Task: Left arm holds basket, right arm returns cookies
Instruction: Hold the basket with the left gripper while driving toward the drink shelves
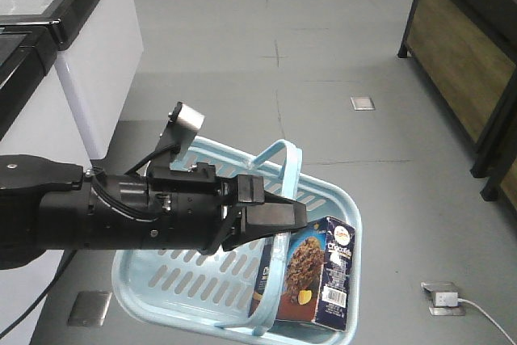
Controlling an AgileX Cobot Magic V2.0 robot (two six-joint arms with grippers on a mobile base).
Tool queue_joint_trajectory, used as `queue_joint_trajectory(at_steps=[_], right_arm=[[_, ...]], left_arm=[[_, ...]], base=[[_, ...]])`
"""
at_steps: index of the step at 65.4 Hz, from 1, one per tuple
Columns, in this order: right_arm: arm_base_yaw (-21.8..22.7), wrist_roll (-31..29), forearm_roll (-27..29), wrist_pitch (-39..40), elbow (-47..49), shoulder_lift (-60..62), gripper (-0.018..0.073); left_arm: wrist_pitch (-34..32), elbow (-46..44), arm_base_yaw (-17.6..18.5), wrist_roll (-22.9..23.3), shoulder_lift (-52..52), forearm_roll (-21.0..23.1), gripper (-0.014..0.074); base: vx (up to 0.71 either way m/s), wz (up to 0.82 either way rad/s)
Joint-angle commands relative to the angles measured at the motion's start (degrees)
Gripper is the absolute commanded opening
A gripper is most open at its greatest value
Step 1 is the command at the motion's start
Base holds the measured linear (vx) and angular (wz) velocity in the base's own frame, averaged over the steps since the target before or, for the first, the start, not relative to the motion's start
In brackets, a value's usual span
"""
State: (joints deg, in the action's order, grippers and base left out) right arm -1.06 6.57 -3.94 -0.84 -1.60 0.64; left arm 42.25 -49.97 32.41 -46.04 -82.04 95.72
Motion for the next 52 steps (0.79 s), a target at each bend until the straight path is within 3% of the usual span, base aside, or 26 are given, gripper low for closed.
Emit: queue_joint_trajectory(at_steps=[1,52], right_arm=[[0.44,-0.51,-0.41,4.31,-1.02,0.70,-0.0011],[0.44,-0.51,-0.41,4.15,-1.02,0.70,-0.0011]], left_arm=[[2.31,-2.20,0.03,-1.17,2.43,5.82,-0.0003],[2.24,-2.20,0.03,-1.17,2.43,5.82,-0.0003]], base=[[0.21,0.12],[0.27,-0.05]])
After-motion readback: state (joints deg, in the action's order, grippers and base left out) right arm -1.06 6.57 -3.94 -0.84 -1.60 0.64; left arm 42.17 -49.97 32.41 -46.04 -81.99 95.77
